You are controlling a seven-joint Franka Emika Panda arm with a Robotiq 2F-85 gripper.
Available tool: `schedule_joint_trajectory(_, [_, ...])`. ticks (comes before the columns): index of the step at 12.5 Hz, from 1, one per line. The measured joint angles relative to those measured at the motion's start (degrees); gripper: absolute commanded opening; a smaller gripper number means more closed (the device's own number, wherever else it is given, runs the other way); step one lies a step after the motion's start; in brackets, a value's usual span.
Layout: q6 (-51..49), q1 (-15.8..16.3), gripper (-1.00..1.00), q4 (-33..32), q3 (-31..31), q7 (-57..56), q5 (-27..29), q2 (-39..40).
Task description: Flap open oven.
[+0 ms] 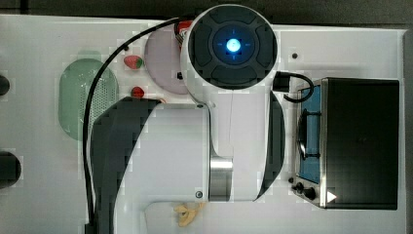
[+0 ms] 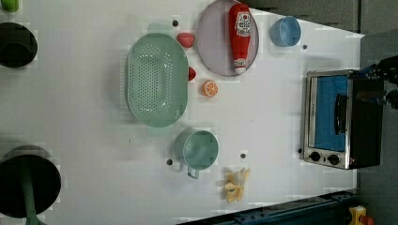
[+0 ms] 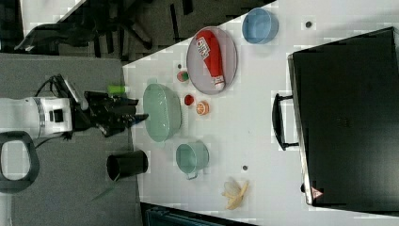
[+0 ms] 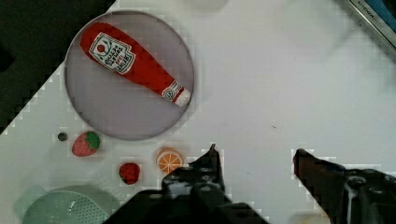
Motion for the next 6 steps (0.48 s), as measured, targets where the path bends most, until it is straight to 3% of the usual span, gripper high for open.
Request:
schedule_joint_trajectory(3, [-12.92,-0.99,0.99,-10.30,-0.16,-0.92,-1.47,-12.79])
schedule_joint_trajectory(6, [-12.22,-1.08,1.00,-7.89,-0.76,-1.47,-1.71,-19.22])
